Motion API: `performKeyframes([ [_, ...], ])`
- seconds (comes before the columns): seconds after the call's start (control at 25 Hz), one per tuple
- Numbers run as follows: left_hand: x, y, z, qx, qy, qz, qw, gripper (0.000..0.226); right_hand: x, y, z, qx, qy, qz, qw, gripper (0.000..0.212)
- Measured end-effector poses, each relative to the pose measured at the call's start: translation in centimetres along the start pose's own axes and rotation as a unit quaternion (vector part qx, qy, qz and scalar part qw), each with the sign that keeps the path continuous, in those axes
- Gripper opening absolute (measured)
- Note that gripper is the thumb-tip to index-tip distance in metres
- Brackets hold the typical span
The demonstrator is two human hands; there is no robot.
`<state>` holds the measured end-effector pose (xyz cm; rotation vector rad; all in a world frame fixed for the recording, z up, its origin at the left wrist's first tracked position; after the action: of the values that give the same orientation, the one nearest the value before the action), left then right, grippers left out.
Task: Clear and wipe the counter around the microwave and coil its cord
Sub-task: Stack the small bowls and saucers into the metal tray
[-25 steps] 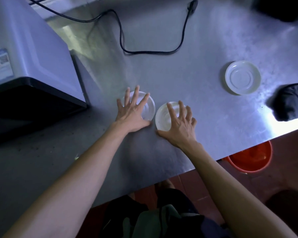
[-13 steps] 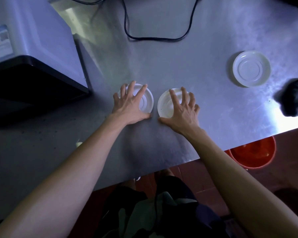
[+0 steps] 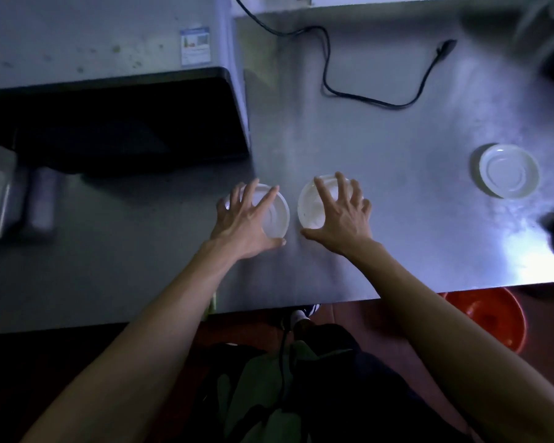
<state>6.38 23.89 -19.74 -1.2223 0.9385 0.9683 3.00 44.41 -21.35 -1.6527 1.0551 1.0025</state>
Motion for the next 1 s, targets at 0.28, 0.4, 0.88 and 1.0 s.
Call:
performKeyframes([
  [0.28, 0.6, -11.1, -11.6, -0.079, -0.040, 0.041, 0.995, 0.116, 1.6, -4.3, -12.9, -0.101, -0.082, -0.003, 0.992, 0.117],
  [0.4, 1.3, -16.6, -16.7, -0.124, -0.063, 0.051, 0.989, 0.115, 2.7, -6.9, -19.5, -0.145, -0.087, -0.005, 0.986, 0.116],
  [0.88, 4.1, -34.8, -32.4, -0.276, -0.110, 0.098, 0.950, 0.112, 7.3, -13.4, -39.9, -0.298, -0.095, 0.003, 0.950, 0.117],
  [1.0, 4.9, -36.7, -34.5, -0.300, -0.116, 0.107, 0.941, 0.113, 8.1, -13.2, -43.9, -0.323, -0.093, 0.000, 0.942, 0.117],
])
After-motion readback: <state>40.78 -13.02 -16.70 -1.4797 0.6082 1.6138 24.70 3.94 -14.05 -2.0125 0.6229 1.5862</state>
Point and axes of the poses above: each hand's wrist, its own y-axis towards the middle knuckle, its own x-axis out of the palm, z = x × y, the point moved 4 cm from there along y, towards the middle knuckle, and after that the axes turned 3 degrees about y, right-handed, at the moved point
